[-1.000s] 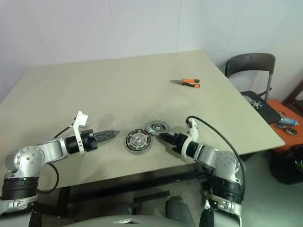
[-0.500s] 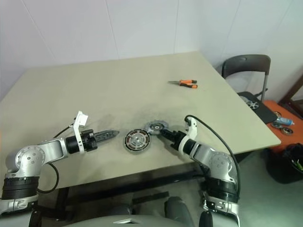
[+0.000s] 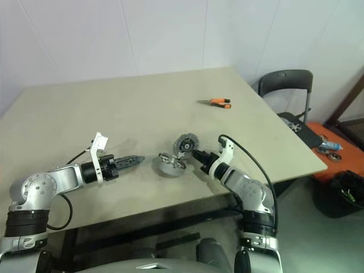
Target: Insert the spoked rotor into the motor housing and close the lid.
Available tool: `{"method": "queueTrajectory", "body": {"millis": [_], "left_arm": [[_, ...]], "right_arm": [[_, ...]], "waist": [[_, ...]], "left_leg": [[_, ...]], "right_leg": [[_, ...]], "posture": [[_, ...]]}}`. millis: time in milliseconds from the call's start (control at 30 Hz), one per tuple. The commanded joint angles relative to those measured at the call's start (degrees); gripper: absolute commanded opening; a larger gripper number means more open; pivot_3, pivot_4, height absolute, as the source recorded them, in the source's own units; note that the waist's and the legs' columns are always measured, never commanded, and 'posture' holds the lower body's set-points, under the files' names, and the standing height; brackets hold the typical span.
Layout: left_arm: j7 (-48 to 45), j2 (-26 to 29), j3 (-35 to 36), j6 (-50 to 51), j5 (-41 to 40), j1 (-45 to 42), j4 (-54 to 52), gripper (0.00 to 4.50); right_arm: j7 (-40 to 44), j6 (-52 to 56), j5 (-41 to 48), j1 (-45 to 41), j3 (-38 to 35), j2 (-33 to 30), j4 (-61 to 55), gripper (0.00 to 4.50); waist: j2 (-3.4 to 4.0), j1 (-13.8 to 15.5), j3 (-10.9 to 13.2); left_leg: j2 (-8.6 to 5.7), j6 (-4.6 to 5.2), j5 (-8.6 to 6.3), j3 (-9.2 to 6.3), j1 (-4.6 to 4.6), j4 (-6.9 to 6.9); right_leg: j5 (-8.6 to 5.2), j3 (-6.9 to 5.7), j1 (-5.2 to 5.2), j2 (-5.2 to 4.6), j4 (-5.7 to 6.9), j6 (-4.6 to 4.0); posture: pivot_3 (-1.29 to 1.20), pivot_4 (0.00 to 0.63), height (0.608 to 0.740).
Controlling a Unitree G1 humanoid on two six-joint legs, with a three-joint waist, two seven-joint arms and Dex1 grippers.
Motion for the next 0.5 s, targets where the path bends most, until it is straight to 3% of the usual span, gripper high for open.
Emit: {"method": "queueTrajectory", "body": {"millis": [33,367,500], "left_arm": [[-0.95,0.21,0.55,-1.1,0.17,-1.08,-0.19,2.39],[-1.67,0.51,0.41,-1.37,0.75,-2.13,1.38,2.39],[-1.99,0.3,-0.07,-1.69,1.14,-2.55,1.98,2.39]], "right_arm": [[-1.76,-0.56,-2.93,0.33,-0.01,-0.85,4.62,0.01],[-2.98,-0.45,-1.61,-2.32,1.0,0.2,1.35,0.01],[-3.77,-2.65,4.24,-7.56,-3.9,2.32,-1.58,0.01]], "waist": [[-0.01,0.0,0.0],[0.03,0.05,0.03],[0.26,0.21,0.2]], "left_leg": [[0.0,0.01,0.01,0.01,0.0,0.0],[0.01,0.22,0.13,0.0,0.55,-0.44],[-0.03,0.23,0.15,0.01,0.45,-0.76]], "right_leg": [[0.0,0.0,-0.02,0.0,0.01,0.0],[0.02,0.09,-0.17,0.08,0.31,-0.03],[0.09,0.17,-0.42,0.08,0.35,-0.08]], "posture": [[0.0,0.0,0.74],[0.0,0.0,0.74],[0.0,0.0,0.74]]}}
